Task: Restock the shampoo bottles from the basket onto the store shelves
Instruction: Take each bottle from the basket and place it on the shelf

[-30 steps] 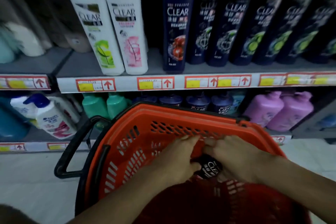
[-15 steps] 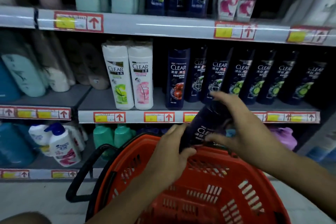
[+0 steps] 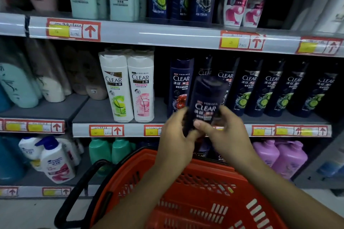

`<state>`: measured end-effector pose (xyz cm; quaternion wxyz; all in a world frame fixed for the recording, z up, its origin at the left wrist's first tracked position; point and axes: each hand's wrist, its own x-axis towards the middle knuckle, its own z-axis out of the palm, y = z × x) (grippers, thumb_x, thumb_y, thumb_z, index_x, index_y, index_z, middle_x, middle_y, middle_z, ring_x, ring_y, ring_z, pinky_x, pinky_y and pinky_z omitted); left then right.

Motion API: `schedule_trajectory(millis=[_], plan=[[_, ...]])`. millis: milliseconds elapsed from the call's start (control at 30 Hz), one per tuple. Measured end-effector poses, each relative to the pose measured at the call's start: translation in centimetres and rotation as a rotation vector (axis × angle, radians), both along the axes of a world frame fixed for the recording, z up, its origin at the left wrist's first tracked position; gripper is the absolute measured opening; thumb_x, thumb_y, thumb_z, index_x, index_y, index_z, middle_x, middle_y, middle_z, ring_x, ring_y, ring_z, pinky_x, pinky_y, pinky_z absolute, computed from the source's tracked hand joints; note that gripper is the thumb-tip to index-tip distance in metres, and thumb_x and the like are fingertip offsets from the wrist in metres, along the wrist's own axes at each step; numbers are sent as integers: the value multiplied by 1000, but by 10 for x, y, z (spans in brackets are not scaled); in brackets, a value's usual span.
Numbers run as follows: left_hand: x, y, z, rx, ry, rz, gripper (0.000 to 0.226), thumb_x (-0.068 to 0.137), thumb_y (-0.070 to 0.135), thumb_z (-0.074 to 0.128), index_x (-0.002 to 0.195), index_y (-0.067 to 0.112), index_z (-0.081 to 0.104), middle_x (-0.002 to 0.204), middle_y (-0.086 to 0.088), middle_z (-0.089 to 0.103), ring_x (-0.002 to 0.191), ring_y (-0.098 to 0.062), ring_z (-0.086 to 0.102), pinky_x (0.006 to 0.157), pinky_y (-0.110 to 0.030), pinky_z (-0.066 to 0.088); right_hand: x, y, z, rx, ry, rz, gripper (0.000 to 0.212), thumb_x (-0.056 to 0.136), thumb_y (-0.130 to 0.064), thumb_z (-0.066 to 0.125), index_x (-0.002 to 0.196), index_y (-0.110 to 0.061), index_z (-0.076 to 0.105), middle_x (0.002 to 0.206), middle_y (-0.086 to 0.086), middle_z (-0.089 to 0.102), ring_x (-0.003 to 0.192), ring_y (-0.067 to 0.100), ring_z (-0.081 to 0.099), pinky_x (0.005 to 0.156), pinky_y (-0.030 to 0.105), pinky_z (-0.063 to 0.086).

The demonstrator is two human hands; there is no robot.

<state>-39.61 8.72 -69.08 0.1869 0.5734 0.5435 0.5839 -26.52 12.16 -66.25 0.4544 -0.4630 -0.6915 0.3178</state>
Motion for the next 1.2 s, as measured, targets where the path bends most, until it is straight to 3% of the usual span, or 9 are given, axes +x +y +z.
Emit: schedule_trajectory(millis=[67,233,400,500,933,1200], plan=[[-6,11,9,34,-57,37,48,85,15,75,123,39,58,108,15,68,93,5,65,78,-15,55,-12,13,12,14,32,33,37,82,-22,83,116,-26,67,100,-14,75,86,-5,68,73,13,52],[-24,36,15,82,-74,144,53,85,10,75,133,25,59,115,9,56,96,1,64,84,-11,53,-39,35,25,79,0,62,38,83,-20,82,117,-24,68,98,-13,75,86,0,69,74,14,55],[-30,53,15,91,-103,156,53,84,8,76,131,28,62,112,8,57,92,-1,66,86,-24,58,-48,52,23,82,-5,43,38,83,-24,81,119,-28,69,99,-10,76,88,14,71,83,40,60],[-31,59,15,94,-84,146,52,83,7,77,128,29,64,108,8,56,91,-4,67,86,-30,59,-47,57,20,86,-2,49,34,85,-25,79,117,-31,69,98,-6,76,88,21,72,81,45,60],[-38,76,14,73,-89,122,60,81,1,77,133,28,61,111,11,57,93,-9,68,85,-30,60,-53,65,25,76,30,38,30,87,-20,79,115,-25,70,92,-4,77,79,19,73,74,35,61],[-45,80,17,82,-60,157,61,80,3,79,130,34,63,109,10,62,88,-4,66,74,-21,59,-61,80,24,127,-21,-10,34,85,-27,81,118,-24,72,109,5,61,82,16,66,80,32,58]])
